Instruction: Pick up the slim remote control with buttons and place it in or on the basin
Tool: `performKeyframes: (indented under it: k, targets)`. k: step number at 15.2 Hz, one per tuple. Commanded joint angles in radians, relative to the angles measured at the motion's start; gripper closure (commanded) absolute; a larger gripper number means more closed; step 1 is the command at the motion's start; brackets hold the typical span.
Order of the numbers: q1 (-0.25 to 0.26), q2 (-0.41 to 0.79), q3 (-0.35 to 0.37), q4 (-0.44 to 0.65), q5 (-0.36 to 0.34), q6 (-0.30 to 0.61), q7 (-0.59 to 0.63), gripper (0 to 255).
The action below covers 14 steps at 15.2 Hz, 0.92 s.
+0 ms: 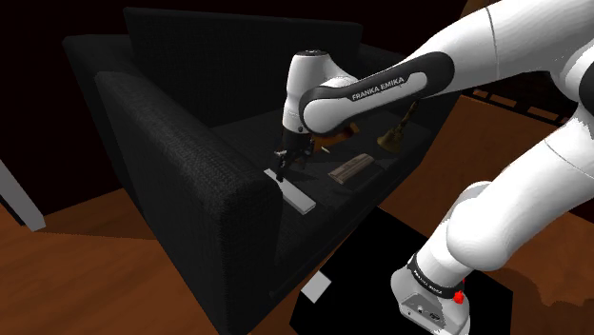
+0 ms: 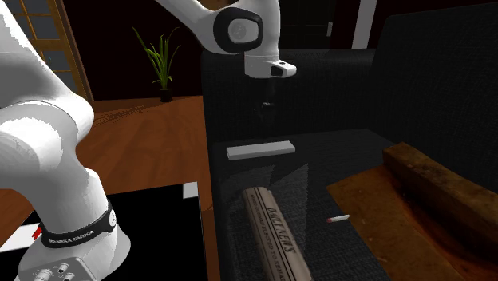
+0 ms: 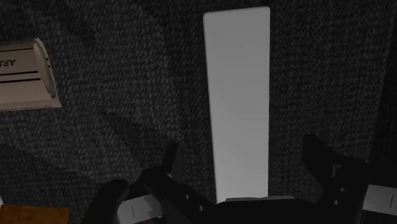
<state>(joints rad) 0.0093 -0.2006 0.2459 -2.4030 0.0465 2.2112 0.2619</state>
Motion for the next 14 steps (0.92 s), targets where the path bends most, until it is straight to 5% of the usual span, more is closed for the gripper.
performKeyframes:
  k: [1,14]
  targets:
    - [0.0,0.057,0.016,0.009,-0.021,0.035,0.037,0]
    - [-0.002,0.125,0.02,-0.034,-0.043,0.144,0.053,0]
